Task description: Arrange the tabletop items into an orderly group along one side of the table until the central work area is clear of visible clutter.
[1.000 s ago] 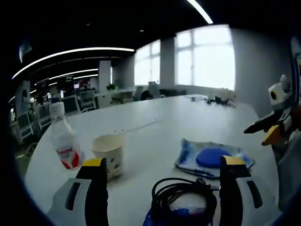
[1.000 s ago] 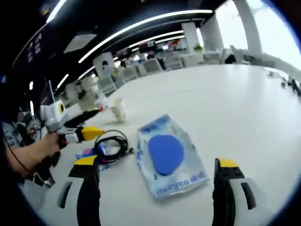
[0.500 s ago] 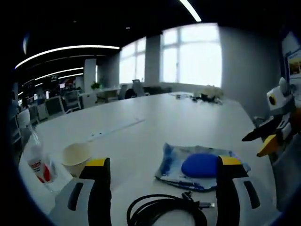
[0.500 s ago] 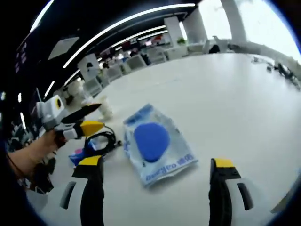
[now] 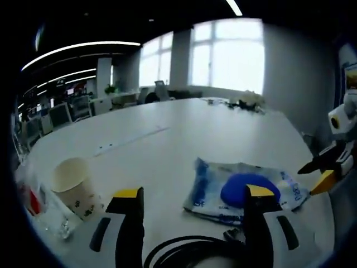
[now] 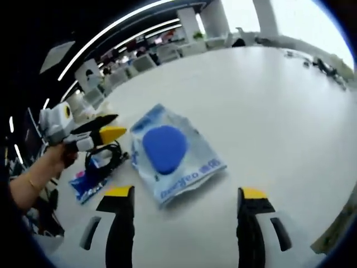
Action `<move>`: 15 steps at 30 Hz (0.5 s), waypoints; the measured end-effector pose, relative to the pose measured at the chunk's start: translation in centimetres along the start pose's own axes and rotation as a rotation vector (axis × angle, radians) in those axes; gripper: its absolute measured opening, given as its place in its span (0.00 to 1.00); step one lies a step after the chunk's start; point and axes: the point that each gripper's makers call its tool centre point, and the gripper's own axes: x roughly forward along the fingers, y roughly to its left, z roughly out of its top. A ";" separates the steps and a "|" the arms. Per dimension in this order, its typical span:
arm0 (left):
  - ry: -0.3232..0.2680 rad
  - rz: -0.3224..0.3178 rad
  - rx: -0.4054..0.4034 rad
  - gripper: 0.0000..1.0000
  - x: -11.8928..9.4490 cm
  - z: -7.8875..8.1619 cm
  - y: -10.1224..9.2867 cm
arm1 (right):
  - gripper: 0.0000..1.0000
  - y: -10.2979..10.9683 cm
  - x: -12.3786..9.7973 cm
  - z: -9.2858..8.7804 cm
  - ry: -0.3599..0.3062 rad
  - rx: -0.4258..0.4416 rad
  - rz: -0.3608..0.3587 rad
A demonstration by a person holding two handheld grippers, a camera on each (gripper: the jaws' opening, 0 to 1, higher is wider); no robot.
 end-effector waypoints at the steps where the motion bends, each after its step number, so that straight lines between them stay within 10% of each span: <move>1: 0.020 0.004 0.008 0.65 0.3 -0.3 0.2 | 0.70 0.1 0.1 -0.1 0.002 0.005 -0.001; 15: 0.115 -0.043 -0.021 0.45 2.5 -1.9 0.2 | 0.42 0.9 1.1 -1.1 0.041 0.110 0.047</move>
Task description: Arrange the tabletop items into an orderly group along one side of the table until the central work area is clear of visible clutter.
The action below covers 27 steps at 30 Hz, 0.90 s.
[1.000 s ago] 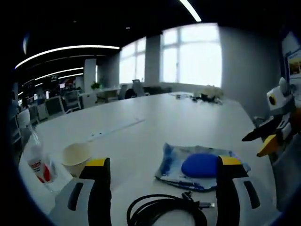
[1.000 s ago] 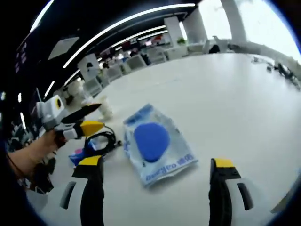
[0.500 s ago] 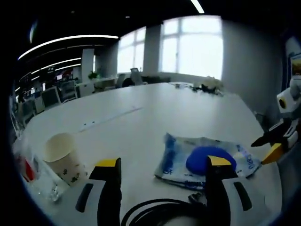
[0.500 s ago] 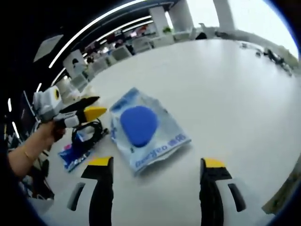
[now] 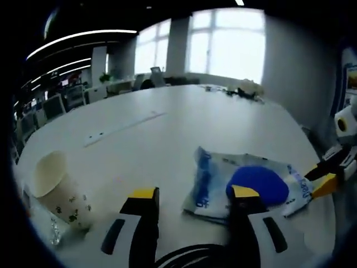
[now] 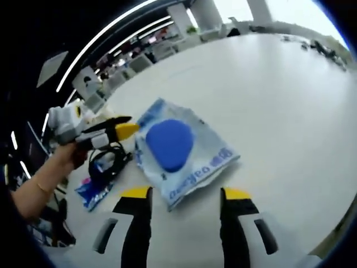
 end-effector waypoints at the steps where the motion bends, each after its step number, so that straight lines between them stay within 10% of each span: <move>1: 0.010 -0.008 -0.015 0.43 0.1 -0.2 0.0 | 0.41 0.0 0.0 -0.1 0.003 0.013 0.006; 7: 0.030 -0.025 -0.044 0.30 0.7 -0.7 0.0 | 0.21 0.6 0.1 -0.1 0.006 -0.006 0.028; 27: 0.132 -0.010 0.013 0.03 0.7 -2.2 -0.3 | 0.06 1.5 0.6 -0.6 0.018 -0.077 0.041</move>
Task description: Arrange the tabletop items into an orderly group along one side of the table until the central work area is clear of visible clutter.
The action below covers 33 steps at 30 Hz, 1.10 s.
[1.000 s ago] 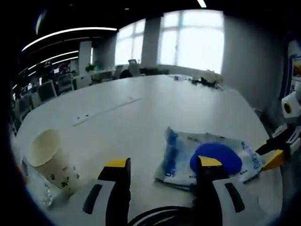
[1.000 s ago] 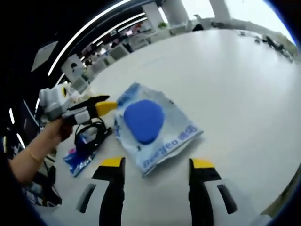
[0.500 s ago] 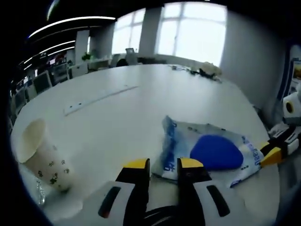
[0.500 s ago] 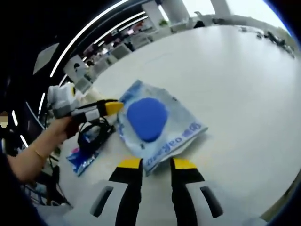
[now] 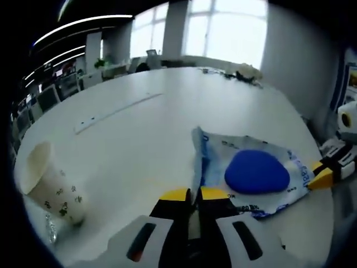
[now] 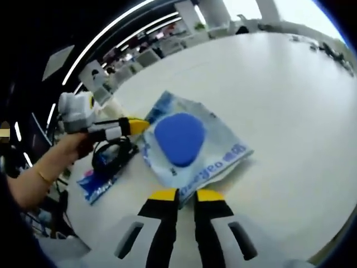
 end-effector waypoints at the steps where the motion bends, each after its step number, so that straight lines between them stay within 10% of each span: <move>1: 0.002 0.006 0.031 0.03 -0.1 0.1 -0.1 | 0.06 0.0 0.0 0.0 0.000 -0.010 -0.001; 33: -0.045 0.148 -0.025 0.00 -3.3 1.7 3.0 | 0.00 0.5 1.0 5.8 -0.071 -0.124 -0.002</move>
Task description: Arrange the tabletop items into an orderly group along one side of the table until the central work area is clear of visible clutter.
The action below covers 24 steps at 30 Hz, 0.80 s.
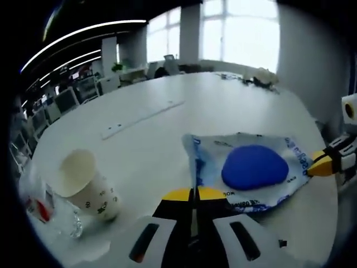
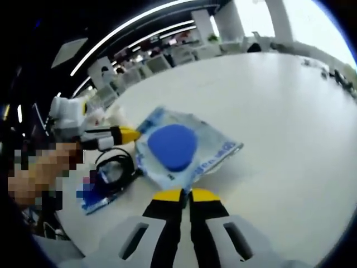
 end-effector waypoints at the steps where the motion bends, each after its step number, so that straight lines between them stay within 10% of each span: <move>1: -0.003 0.004 0.001 0.00 -0.1 0.1 0.1 | 0.00 -0.1 0.0 0.2 -0.002 -0.005 -0.001; 24: -0.037 0.101 -0.056 0.00 -1.1 0.6 1.8 | 0.00 -2.0 3.6 7.7 -0.033 -0.226 0.002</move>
